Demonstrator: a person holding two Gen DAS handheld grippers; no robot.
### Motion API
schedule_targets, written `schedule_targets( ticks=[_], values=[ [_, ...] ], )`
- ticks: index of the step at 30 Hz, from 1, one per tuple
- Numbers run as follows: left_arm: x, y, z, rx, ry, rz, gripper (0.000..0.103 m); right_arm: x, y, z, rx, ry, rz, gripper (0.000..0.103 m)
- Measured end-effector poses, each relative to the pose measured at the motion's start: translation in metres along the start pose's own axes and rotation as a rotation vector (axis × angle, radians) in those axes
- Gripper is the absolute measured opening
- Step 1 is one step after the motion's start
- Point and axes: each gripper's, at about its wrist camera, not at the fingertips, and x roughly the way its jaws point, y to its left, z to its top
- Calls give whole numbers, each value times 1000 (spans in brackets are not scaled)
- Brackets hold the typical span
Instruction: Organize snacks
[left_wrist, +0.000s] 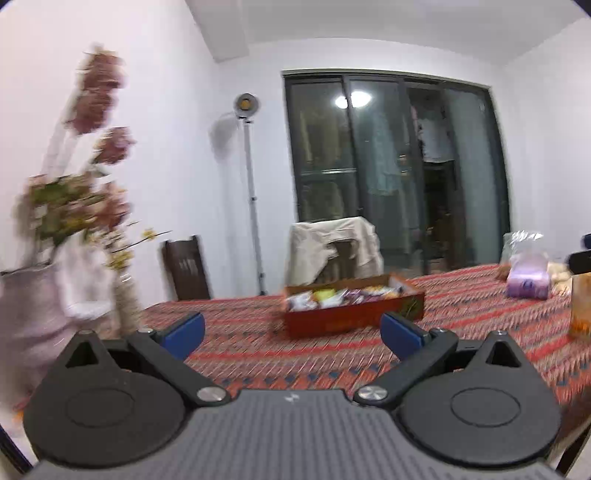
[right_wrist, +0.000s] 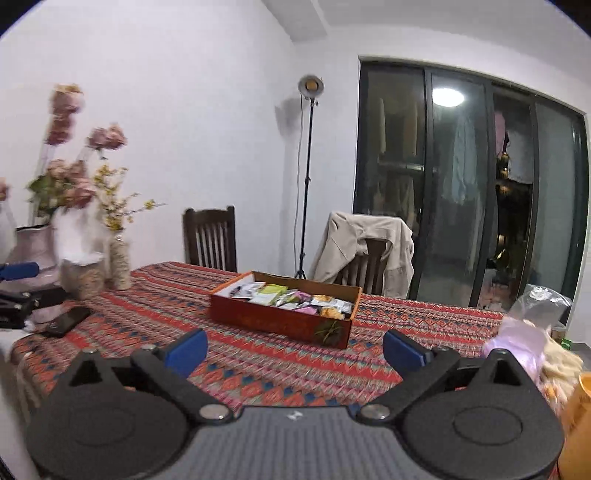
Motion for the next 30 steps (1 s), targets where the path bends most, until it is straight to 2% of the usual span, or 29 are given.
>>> schedule_targets(
  ticks=[4,8,12,14,17,20,24,30],
  values=[
    [-34,9,-39,-105,93,9,103,-65,28,-42,6,-27,4,103],
    [-27,0,-49,-124,118,-29,103,-89,51,-77,-4,-60,-32,103],
    [-27,-7,-65,-123,124,-3,103,-71,69,-107,-3,-31,-89,103],
    [-25,-11,-74,-84,143,-8,103,-53,78,-119,-13,-8,-99,103],
    [-19,-10,-82,-84,165,28,103,-27,88,-131,-16,28,-76,103],
    [-18,-3,-87,-114,179,14,103,-12,99,-136,-18,38,-52,103],
    [-17,-2,-91,-95,174,21,103,-6,109,-139,-14,40,-15,103],
    [-16,-9,-92,-79,179,14,103,-2,109,-141,-9,55,-6,103]
  ],
)
